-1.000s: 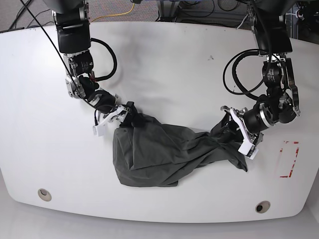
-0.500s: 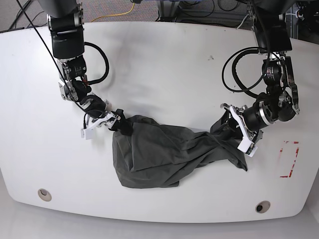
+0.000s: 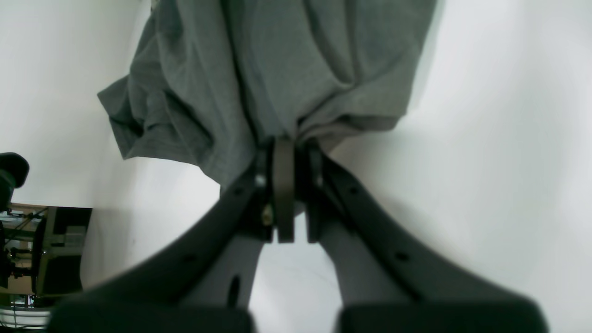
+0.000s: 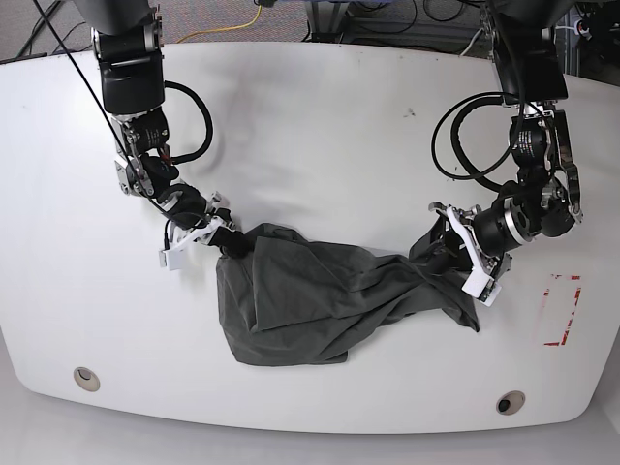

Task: Layout the t-shirt on the table in an organized manner, then fold the t-shirt properly
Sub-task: 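Hold the shirt with both grippers and pull it apart to stretch it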

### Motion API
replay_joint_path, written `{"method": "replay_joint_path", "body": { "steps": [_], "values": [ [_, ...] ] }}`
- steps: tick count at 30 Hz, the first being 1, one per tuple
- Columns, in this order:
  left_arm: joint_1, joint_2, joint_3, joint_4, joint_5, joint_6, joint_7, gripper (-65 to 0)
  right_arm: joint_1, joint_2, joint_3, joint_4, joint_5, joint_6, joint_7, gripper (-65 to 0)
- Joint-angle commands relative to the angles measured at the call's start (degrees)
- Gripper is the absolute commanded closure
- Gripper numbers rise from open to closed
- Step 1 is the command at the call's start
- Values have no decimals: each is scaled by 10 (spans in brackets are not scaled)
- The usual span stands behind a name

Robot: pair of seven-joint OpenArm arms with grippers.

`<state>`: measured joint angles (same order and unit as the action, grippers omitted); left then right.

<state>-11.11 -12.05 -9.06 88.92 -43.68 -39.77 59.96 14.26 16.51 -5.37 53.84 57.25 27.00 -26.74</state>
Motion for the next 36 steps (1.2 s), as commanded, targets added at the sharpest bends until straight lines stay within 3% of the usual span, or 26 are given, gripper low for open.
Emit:
{"method": "replay_joint_path", "body": {
  "steps": [1,4,11,21,27,36],
  "values": [
    [-14,-3,-1,-1,-11,-2,-18,-192,4,4,-1,3,5,-9,-10,0],
    [-16,-1,-1,-26,-11,-2,-19,-192,1,4,-1,26,5,-10,-11,0],
    [-39,30,0,-95,-12,52,-60,-196,-35,16,10,120,5,-18,-45,0],
    [-79,55,0,-192,-12,59,-76,-196,-99,21,18,244,7,-71,-68,0],
    [-83,55,0,-192,-16,117,-76,-200,-109,21,17,251,6,-71,-68,0],
    [-41,52,-43,-98,-16,161,-73,-321,-111,22,16,250,6,-70,-68,0]
  ]
}}
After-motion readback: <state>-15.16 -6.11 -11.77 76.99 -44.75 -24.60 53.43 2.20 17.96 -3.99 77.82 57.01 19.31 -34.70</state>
